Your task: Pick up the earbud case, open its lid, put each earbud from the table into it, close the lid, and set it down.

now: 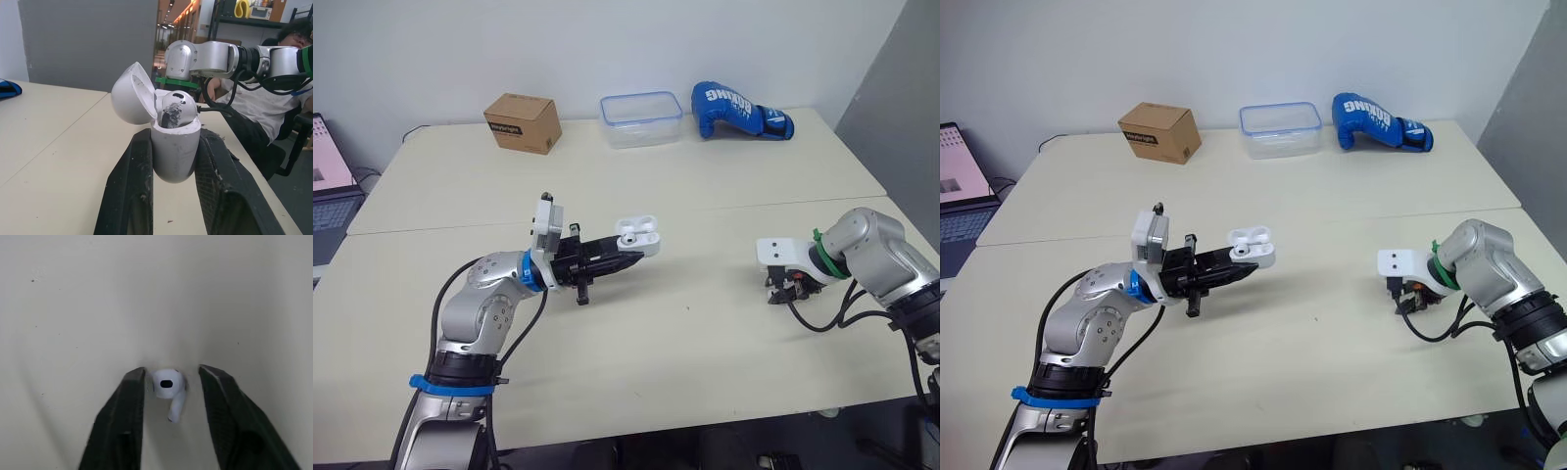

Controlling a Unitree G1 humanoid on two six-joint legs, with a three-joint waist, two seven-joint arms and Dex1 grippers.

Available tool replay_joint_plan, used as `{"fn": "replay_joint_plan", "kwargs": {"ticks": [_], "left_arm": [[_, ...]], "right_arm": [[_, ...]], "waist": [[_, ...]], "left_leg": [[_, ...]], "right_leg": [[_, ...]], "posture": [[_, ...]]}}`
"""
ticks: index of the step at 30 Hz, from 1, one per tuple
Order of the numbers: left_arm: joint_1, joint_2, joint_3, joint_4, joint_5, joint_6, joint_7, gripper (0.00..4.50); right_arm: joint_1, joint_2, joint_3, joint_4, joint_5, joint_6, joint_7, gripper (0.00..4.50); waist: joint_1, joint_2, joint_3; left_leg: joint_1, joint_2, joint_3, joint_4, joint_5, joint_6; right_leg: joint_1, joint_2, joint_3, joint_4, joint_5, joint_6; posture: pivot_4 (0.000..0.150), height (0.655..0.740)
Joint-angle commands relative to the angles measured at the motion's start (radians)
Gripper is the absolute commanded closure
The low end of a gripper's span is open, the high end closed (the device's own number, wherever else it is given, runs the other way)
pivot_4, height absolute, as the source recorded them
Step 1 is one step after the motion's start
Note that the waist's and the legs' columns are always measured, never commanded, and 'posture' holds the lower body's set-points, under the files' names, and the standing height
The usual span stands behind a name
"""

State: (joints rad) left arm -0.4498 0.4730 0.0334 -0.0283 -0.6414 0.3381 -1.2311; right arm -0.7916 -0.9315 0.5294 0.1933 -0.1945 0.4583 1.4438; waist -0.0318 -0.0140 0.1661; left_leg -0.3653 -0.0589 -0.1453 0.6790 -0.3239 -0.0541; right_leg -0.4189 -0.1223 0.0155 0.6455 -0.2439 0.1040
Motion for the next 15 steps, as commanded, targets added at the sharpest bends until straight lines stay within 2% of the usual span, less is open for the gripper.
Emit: {"fn": "replay_joint_plan", "kwargs": {"ticks": [1,15], "left_arm": [[-0.011,0.004,0.009,-0.028,-0.004,-0.016,0.000,3.73],[-0.024,-0.006,0.006,-0.020,0.001,-0.023,0.002,3.73]], "right_arm": [[0.005,-0.016,-0.016,-0.026,-0.024,-0.015,0.014,2.48],[0.063,-0.063,-0.016,-0.225,-0.134,-0.033,0.009,2.48]], "waist": [[0.000,0.000,0.000],[0.001,0.000,0.000]], "left_leg": [[0.000,0.000,0.000,0.000,0.000,0.000],[-0.001,0.000,0.000,0.000,0.000,0.000]], "right_leg": [[0.000,0.000,0.000,0.000,0.000,0.000],[-0.001,0.000,0.000,0.000,0.000,0.000]], "posture": [[0.150,0.7307],[0.150,0.7307]]}}
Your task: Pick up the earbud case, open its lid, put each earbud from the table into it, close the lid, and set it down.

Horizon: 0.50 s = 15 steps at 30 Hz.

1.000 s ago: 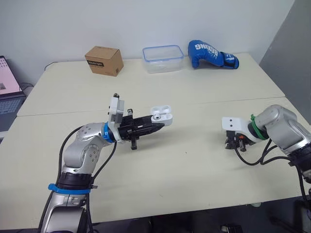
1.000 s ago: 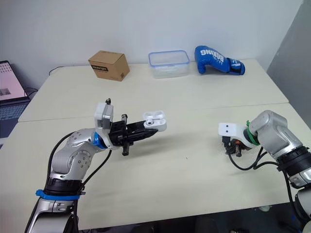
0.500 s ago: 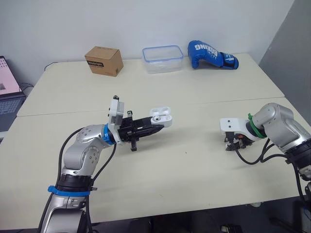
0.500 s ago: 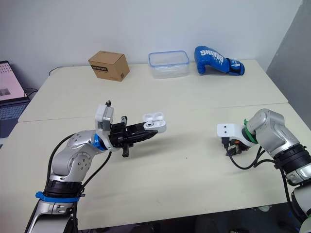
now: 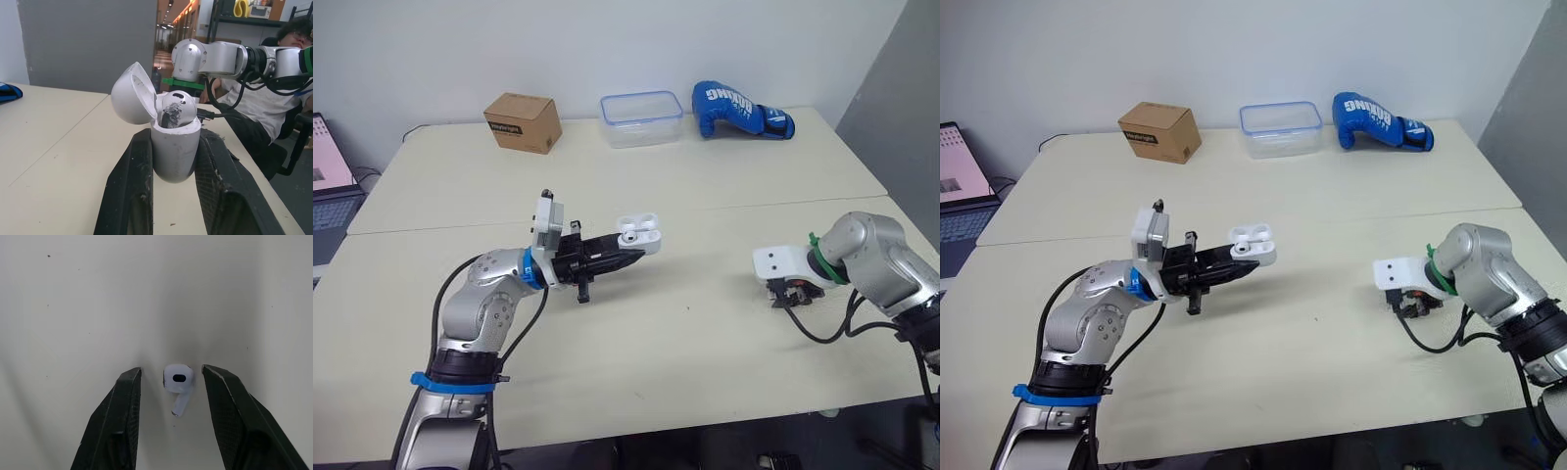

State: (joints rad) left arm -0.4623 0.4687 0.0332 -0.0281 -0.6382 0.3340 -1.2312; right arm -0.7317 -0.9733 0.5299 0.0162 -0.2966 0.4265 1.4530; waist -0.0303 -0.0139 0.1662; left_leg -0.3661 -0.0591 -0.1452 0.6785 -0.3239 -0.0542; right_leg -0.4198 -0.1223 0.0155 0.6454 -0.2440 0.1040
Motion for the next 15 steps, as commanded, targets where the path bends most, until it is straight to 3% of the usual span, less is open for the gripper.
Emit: {"fn": "replay_joint_plan", "kwargs": {"ticks": [1,15], "left_arm": [[-0.013,-0.002,0.006,-0.019,-0.002,-0.018,0.002,3.73],[-0.012,-0.008,0.004,-0.022,0.003,-0.019,0.007,3.73]], "right_arm": [[0.005,-0.020,-0.017,-0.055,-0.039,0.001,0.000,2.48],[-0.018,0.006,0.017,-0.059,-0.144,-0.029,0.041,2.48]], "waist": [[0.000,0.000,0.000],[0.000,0.000,0.000]], "left_leg": [[0.000,0.000,0.000,0.000,0.000,0.000],[0.000,0.000,0.000,0.000,0.000,0.000]], "right_leg": [[0.000,0.000,0.000,0.000,0.000,0.000],[0.000,0.000,0.000,0.000,0.000,0.000]], "posture": [[0.150,0.7307],[0.150,0.7307]]}}
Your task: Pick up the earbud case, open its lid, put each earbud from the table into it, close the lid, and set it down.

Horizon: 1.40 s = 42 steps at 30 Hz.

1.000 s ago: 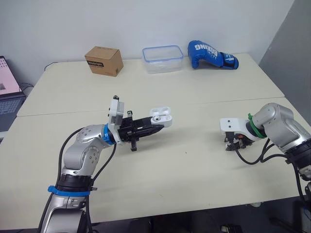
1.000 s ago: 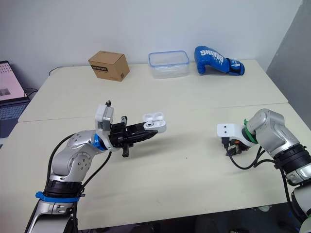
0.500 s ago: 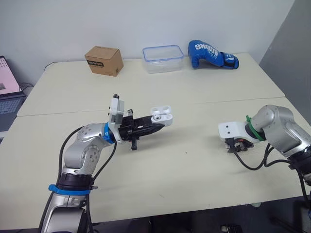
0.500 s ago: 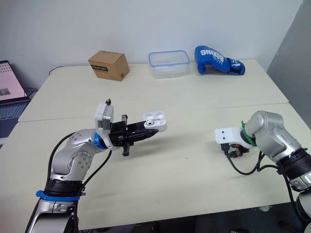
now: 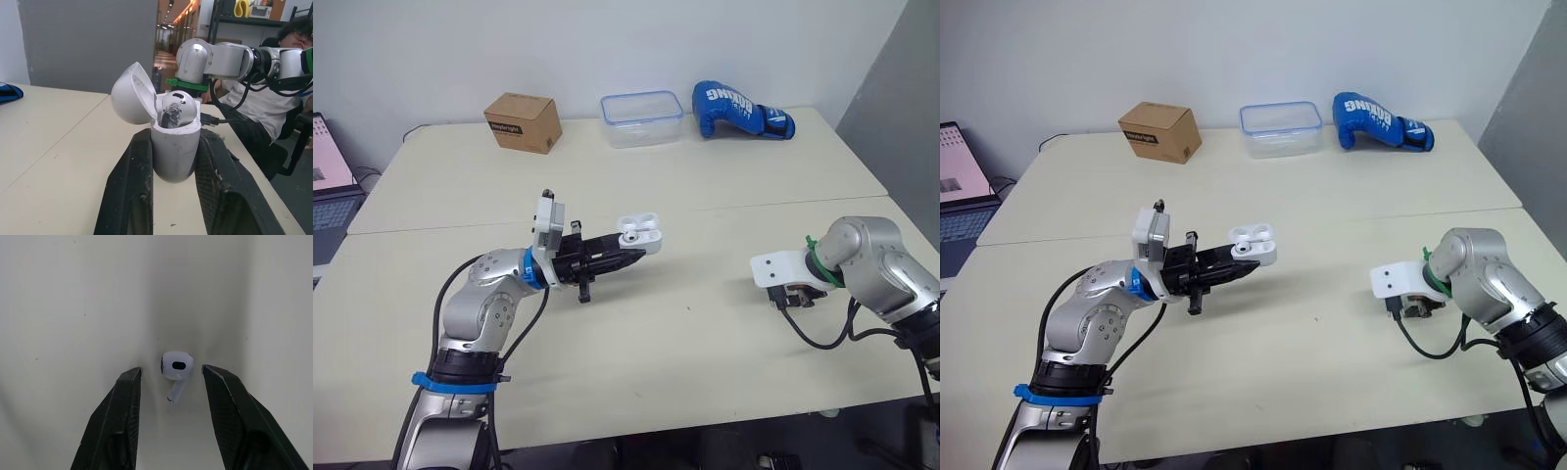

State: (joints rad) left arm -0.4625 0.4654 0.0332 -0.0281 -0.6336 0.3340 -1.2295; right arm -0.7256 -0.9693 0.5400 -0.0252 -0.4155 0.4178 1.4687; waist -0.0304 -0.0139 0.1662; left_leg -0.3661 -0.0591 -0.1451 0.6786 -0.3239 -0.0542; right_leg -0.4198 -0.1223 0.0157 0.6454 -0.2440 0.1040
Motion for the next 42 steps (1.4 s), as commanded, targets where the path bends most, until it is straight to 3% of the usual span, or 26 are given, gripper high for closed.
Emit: {"fn": "replay_joint_plan", "kwargs": {"ticks": [1,26,29,31,39,42], "left_arm": [[-0.010,-0.005,0.004,-0.024,-0.002,-0.019,0.006,3.73],[0.008,-0.004,0.003,-0.045,-0.004,-0.019,0.024,3.73],[0.007,-0.005,0.001,-0.044,-0.003,-0.019,0.025,3.73],[0.008,-0.003,0.002,-0.046,-0.004,-0.018,0.024,3.73],[0.005,-0.004,0.002,-0.046,-0.003,-0.016,0.026,3.73],[0.005,-0.004,0.001,-0.046,-0.003,-0.016,0.027,3.73]], "right_arm": [[-0.030,0.010,0.012,-0.016,-0.033,-0.020,0.032,2.48],[-0.060,0.041,0.034,0.013,-0.105,-0.022,0.110,2.48],[-0.054,0.038,0.034,0.002,-0.101,-0.013,0.117,3.03],[-0.053,0.037,0.035,-0.004,-0.101,-0.008,0.119,3.72],[-0.050,0.033,0.041,-0.022,-0.101,0.008,0.128,3.72],[-0.047,0.030,0.042,-0.029,-0.099,0.009,0.128,4.06]], "waist": [[0.000,0.000,0.000],[0.000,0.000,0.000],[0.000,0.000,0.000],[0.000,0.000,0.000],[0.000,0.000,0.000],[0.000,0.000,0.000]], "left_leg": [[0.000,0.000,0.000,0.000,0.000,0.000],[0.000,0.000,0.000,0.000,0.000,0.000],[0.000,0.000,0.000,0.000,0.000,0.000],[0.000,0.000,0.000,0.000,0.000,0.000],[0.000,0.000,0.000,0.000,0.000,0.000],[0.000,0.000,0.000,0.000,0.000,0.000]], "right_leg": [[0.000,0.000,0.000,0.000,0.000,0.000],[0.000,0.000,0.000,0.000,0.000,0.000],[0.000,0.000,0.000,0.000,0.000,0.000],[0.000,0.000,0.000,0.000,0.000,0.000],[0.000,0.000,0.000,0.000,0.000,0.000],[0.000,0.000,0.000,0.000,0.000,0.000]], "posture": [[0.150,0.7307],[0.150,0.7307],[0.150,0.7307],[0.150,0.7307],[0.150,0.7307],[0.150,0.7307]]}}
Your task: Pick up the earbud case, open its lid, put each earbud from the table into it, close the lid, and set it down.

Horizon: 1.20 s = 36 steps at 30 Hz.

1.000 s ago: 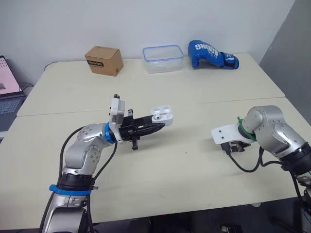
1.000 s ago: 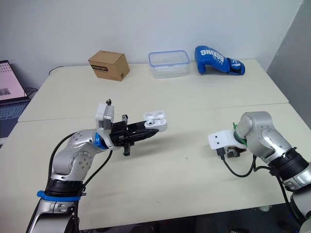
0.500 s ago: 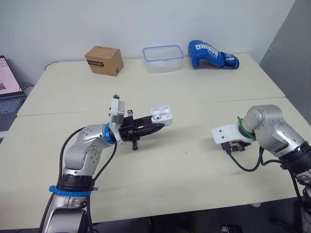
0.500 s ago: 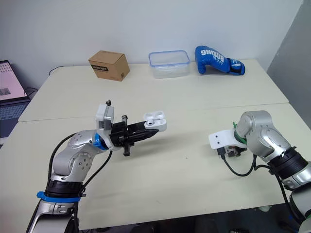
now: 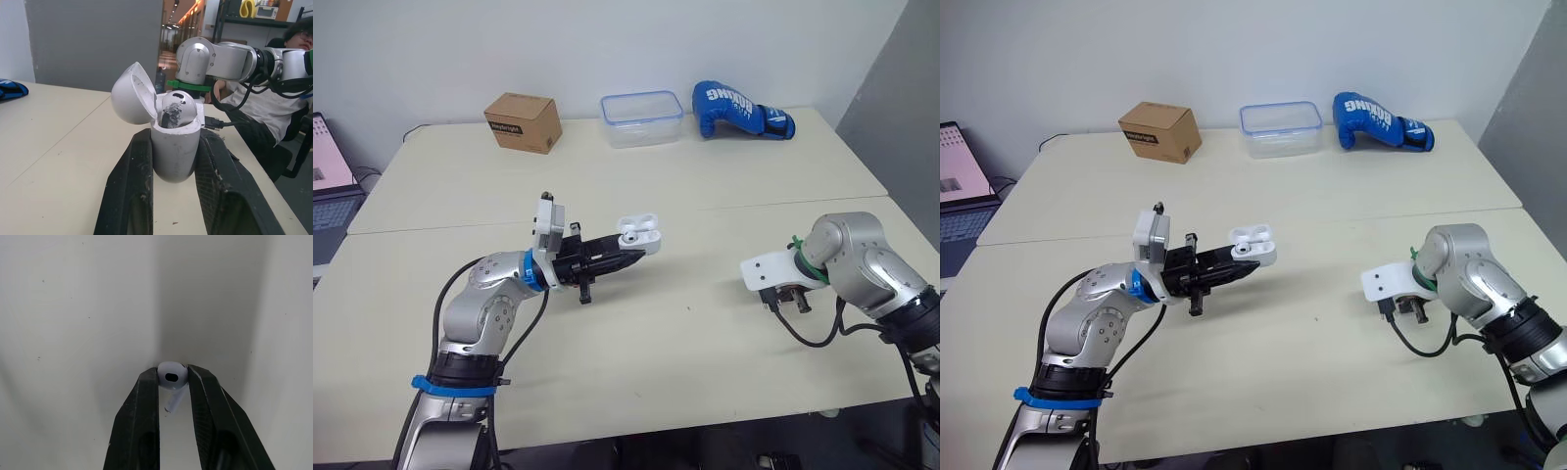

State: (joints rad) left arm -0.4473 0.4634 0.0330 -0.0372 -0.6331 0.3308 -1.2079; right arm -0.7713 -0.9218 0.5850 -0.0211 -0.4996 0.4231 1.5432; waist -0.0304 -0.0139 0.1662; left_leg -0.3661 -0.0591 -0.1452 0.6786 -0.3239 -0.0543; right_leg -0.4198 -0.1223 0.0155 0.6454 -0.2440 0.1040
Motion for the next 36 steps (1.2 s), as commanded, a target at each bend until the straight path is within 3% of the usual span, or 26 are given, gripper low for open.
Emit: {"fn": "replay_joint_plan", "kwargs": {"ticks": [1,12,21,24,30,36], "left_arm": [[-0.010,-0.002,0.001,-0.038,-0.004,-0.012,0.005,3.73],[-0.007,-0.003,0.002,-0.032,-0.007,-0.012,0.002,3.73],[-0.027,0.003,0.007,0.015,-0.021,-0.006,-0.048,3.73],[-0.040,0.002,0.004,0.043,-0.013,-0.012,-0.067,3.73],[-0.082,-0.014,-0.021,0.122,0.014,-0.036,-0.115,3.73],[-0.135,-0.029,-0.036,0.225,0.047,-0.076,-0.154,3.73]], "right_arm": [[0.000,-0.020,-0.003,-0.037,-0.015,0.005,0.055,4.06],[0.006,-0.028,-0.055,-0.065,0.025,0.064,0.024,4.06],[0.183,0.017,-0.326,-0.228,0.184,0.335,-0.131,4.06],[0.219,0.096,-0.436,-0.307,0.257,0.462,-0.217,4.06],[0.288,0.382,-0.701,-0.502,0.403,0.612,-0.473,4.06],[0.280,0.594,-0.783,-0.661,0.525,0.703,-0.650,4.06]], "waist": [[0.000,0.000,0.000],[0.000,0.000,0.000],[0.003,0.000,0.000],[0.001,0.000,0.000],[0.002,0.000,0.000],[0.002,0.001,0.000]], "left_leg": [[0.000,0.000,0.000,0.000,0.000,0.000],[0.000,0.000,0.000,0.000,0.000,0.000],[0.000,0.000,0.000,0.000,0.000,0.000],[0.000,0.000,0.000,0.000,0.000,0.000],[0.000,0.000,-0.002,0.000,0.000,0.000],[0.000,0.000,-0.003,0.000,0.000,0.000]], "right_leg": [[0.000,0.000,0.000,0.000,0.000,0.000],[0.000,0.000,0.000,0.000,0.000,0.000],[0.000,0.000,0.000,0.000,0.000,0.000],[0.000,0.000,0.000,0.001,0.000,0.000],[0.000,0.000,-0.001,0.001,0.000,0.000],[0.000,0.000,-0.001,0.002,0.000,0.000]], "posture": [[0.150,0.7307],[0.150,0.7307],[0.150,0.7307],[0.150,0.7307],[0.150,0.7307],[0.150,0.7307]]}}
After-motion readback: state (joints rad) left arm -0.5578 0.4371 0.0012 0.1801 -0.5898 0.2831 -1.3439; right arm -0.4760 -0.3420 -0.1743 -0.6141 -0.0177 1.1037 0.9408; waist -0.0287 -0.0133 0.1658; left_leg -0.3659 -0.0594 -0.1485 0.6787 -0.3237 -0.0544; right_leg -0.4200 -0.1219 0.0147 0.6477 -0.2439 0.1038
